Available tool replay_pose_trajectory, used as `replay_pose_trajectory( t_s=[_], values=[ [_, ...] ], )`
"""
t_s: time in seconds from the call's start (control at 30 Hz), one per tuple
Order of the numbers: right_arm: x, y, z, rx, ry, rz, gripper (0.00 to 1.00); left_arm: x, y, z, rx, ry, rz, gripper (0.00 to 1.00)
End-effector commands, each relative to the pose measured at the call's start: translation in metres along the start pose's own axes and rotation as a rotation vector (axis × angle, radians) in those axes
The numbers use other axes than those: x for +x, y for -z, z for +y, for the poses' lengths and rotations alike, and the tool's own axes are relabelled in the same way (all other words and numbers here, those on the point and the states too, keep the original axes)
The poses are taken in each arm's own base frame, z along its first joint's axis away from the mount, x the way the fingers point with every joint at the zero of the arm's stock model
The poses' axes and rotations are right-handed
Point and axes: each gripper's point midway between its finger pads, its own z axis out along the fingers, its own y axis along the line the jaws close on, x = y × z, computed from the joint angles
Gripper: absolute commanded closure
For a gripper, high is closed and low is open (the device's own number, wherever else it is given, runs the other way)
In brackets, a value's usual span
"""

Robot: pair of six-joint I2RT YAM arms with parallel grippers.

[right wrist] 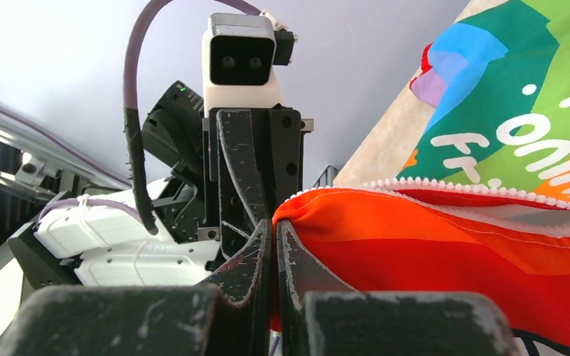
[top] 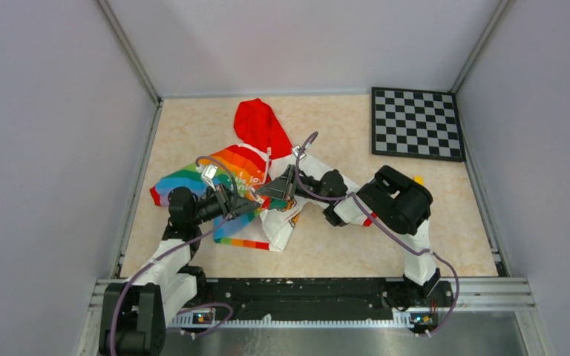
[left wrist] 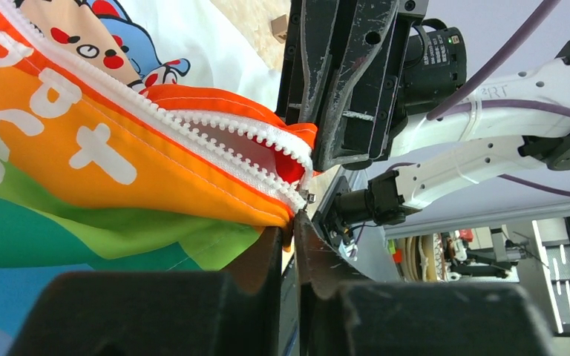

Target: Zip up the jacket

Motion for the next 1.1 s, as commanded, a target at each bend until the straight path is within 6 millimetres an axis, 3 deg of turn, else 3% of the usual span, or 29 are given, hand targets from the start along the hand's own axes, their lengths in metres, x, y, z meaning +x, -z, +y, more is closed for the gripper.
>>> replay_pose_trajectory(
  t_s=[0.0, 0.07, 0.37, 0.57, 0.8, 1.03, 1.07],
  values=[
    [-0.02, -0.003, 0.073, -0.239, 0.165, -0.078, 1.0, -0.007, -0.001, -0.008, 0.024, -0.065, -0.023, 0.92],
    [-0.021, -0.003, 0.074, -0.241, 0.165, -0.079, 1.0, -0.005, -0.001, -0.002, 0.003, -0.057, -0.01, 0.99],
    [-0.022, -0.002, 0.073, -0.23, 0.125, -0.091, 1.0, 0.007, -0.002, 0.012, -0.032, -0.088, 0.12, 1.0],
    [-0.024, 0.0, 0.069, -0.21, 0.081, -0.115, 1.0, 0.005, -0.001, 0.006, -0.032, -0.148, 0.123, 1.0],
    [-0.033, -0.005, 0.072, -0.208, 0.021, -0.17, 1.0, 0.015, -0.014, 0.0, -0.057, -0.21, 0.169, 1.0],
    [-0.022, 0.015, 0.059, -0.151, 0.059, -0.14, 0.99, 0.012, -0.013, 0.0, -0.058, -0.187, 0.14, 1.0],
    [-0.02, 0.021, 0.056, -0.14, 0.071, -0.126, 0.9, 0.012, -0.013, 0.0, -0.054, -0.179, 0.143, 1.0]
  ],
)
